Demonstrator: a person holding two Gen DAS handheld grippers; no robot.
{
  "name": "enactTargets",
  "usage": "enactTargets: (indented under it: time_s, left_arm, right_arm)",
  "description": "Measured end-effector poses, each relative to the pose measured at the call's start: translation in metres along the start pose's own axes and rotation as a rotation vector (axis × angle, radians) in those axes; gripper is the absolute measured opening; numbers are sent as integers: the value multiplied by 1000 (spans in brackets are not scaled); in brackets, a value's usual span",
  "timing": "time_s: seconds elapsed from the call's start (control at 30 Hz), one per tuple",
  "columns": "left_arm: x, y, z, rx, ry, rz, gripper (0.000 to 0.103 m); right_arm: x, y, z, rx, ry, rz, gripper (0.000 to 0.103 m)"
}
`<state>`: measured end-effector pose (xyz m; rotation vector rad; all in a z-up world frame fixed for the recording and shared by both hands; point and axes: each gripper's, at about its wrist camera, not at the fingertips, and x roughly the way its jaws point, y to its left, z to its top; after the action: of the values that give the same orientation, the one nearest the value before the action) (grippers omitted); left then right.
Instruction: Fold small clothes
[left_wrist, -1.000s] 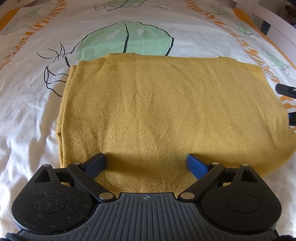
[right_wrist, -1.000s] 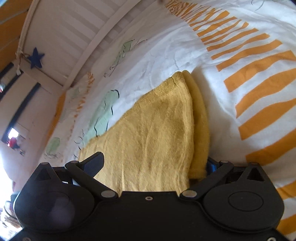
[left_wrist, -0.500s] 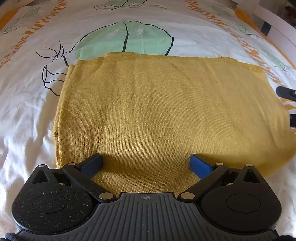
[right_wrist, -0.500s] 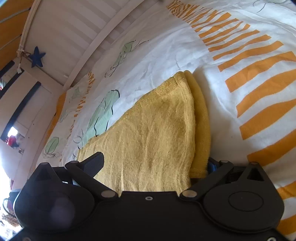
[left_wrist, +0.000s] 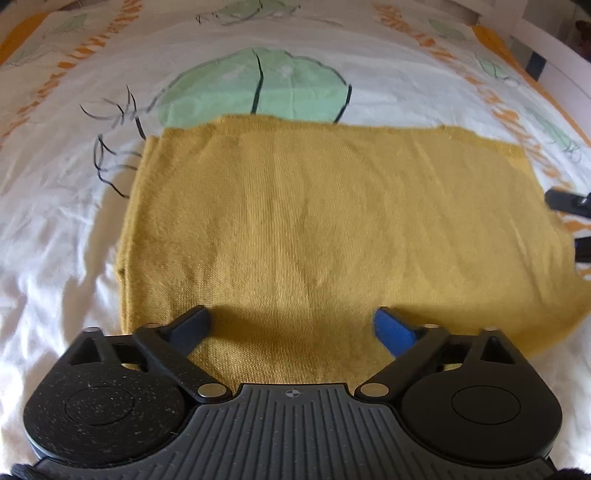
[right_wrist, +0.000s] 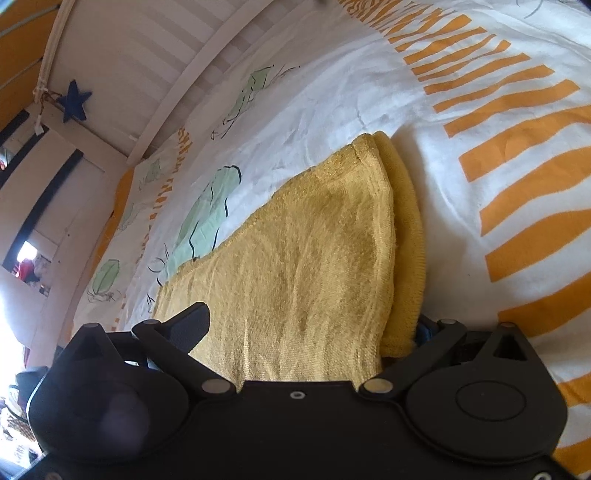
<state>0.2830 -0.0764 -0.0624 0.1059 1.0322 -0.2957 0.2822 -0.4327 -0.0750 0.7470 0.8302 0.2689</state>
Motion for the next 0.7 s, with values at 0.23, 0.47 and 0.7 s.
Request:
enactTargets:
  time_s: [0.23,0.47,0.7]
  left_arm:
    - [-13,-11,38,-45,-60,-9,89]
    - [20,-38,84,-60,-59,17,89]
    - [70,-42,84,-71,-4,92,96]
  right_arm:
    - [1,2,-1,-18,7,-13,103]
    - [1,1,1,-13,16,-7,103]
    - [1,-1,3,1,24,4,103]
